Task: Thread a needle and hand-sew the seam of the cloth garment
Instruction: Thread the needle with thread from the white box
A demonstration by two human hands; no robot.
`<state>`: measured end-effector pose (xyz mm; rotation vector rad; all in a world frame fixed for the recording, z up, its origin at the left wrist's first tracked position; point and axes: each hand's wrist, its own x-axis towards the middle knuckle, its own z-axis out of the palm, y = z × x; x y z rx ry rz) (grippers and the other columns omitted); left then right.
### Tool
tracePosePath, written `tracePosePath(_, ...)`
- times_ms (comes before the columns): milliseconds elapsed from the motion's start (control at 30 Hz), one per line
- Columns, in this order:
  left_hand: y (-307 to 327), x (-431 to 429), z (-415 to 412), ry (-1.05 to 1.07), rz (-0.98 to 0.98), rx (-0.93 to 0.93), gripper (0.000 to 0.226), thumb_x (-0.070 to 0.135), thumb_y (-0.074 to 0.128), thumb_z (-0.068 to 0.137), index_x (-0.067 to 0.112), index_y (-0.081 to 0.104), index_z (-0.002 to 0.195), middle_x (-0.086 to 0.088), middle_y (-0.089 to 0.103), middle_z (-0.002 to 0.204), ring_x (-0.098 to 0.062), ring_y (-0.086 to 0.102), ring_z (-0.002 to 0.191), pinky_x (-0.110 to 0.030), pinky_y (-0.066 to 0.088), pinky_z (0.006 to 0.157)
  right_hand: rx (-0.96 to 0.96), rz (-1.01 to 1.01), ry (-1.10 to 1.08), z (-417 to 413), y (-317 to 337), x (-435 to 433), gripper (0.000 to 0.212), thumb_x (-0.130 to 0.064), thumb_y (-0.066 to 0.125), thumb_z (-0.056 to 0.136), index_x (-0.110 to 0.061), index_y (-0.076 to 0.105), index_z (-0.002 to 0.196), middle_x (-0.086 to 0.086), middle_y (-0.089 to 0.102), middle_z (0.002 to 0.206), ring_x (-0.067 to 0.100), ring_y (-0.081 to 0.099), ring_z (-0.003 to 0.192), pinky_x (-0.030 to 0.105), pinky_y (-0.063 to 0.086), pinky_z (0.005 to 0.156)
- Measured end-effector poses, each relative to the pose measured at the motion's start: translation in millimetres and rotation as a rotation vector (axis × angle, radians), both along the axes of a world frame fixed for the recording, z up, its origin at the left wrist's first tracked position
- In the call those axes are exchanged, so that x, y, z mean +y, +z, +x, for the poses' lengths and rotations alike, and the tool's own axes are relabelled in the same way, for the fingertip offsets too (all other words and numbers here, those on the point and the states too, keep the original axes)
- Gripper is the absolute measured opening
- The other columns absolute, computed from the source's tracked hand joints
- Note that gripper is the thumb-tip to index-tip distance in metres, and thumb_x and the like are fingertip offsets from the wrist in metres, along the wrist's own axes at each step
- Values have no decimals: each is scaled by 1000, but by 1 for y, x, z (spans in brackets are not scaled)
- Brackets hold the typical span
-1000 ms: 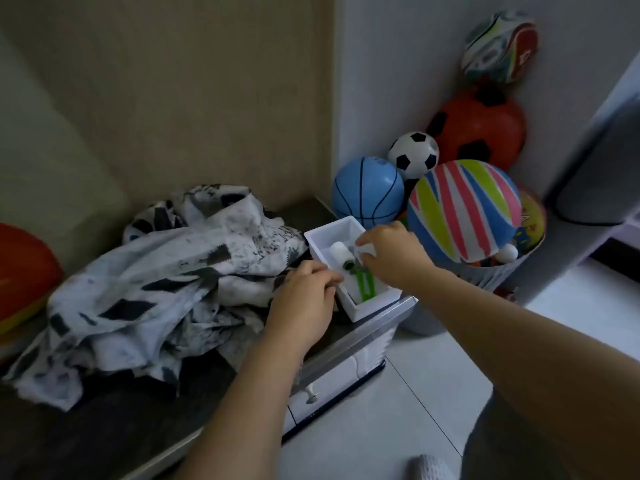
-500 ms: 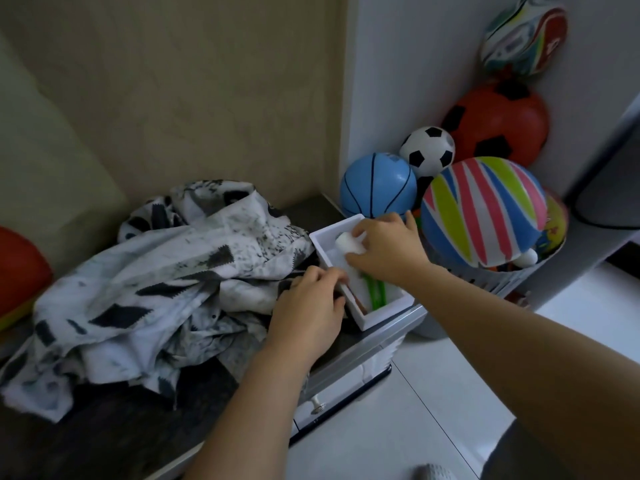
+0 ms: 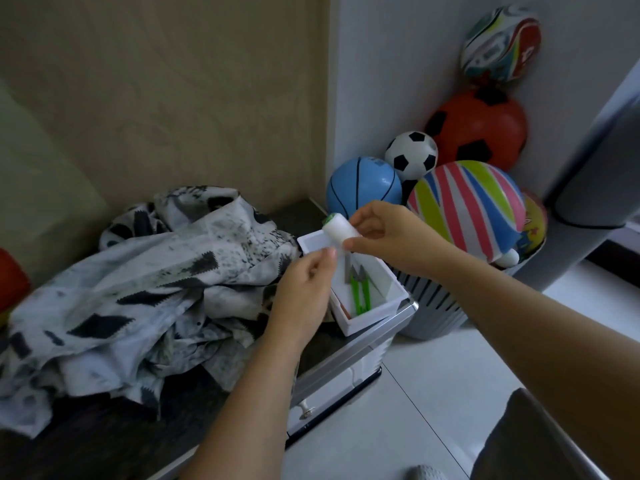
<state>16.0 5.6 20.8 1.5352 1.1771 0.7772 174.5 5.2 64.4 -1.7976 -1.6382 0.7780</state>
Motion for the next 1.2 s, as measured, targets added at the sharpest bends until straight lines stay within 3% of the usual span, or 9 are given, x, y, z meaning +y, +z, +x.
tracePosePath(67,6,2,1,27,-70,-166,24,45,47,95,29,64,91,11,66,94,-3,60,88,-21,45,76,6,1,48,-5,2,1,31,-31,71,80,-24,54,105,-13,62,97,1,62,87,16,52,75)
tracePosePath(233,-2,11,0,120,-190,-375,22,36,58,92,21,65,107,5,72,101,-8,67,96,-28,48,82,-94,-6,197,-8,9,7,27,-38,66,83,-28,58,107,-18,61,99,-3,60,89,10,48,76)
tracePosePath(333,-5,14,0,143,-173,-354,24,33,59,92,21,62,112,6,71,103,-7,67,96,-27,50,82,-343,-49,200,3,9,12,36,-48,56,86,-23,65,110,-11,58,105,4,54,94,21,44,84)
tracePosePath(433,-9,15,3,176,-223,-341,16,32,58,92,24,62,106,5,70,99,-9,67,95,-32,52,86,-641,-154,247,8,4,11,28,-45,55,89,-25,68,102,-3,54,104,12,50,93,29,43,83)
tracePosePath(500,-11,15,4,184,-253,-295,11,33,57,92,26,61,100,5,70,96,-9,66,95,-34,52,88,-881,-229,245,4,-3,9,30,-43,51,91,-21,65,107,4,49,115,22,45,108,40,40,94)
tracePosePath(700,-16,16,3,167,-257,-171,24,32,53,94,16,59,111,0,67,100,-2,62,79,-23,44,63,-1207,-400,271,-13,-30,8,41,-29,51,93,-17,48,132,14,19,150,33,21,136,57,21,108)
tracePosePath(867,-19,17,-1,153,-245,-138,26,35,54,92,15,60,108,1,66,88,-14,63,83,-30,45,69,-1215,-473,250,-14,-42,7,45,-27,54,92,-24,46,135,13,-19,156,39,-20,141,67,-2,108)
tracePosePath(1033,-20,18,-3,138,-250,-127,25,34,55,90,15,60,106,0,65,92,-17,63,88,-32,48,72,-967,-576,152,-6,-44,6,46,-21,52,93,-33,45,137,6,-26,155,37,-26,139,66,-7,109)
tracePosePath(1200,-21,18,-3,144,-252,-130,29,36,54,92,16,59,112,-1,66,98,-15,62,89,-28,44,66,-799,-533,151,-4,-45,2,58,-19,54,92,-53,36,136,0,-22,156,34,-23,141,64,-10,109)
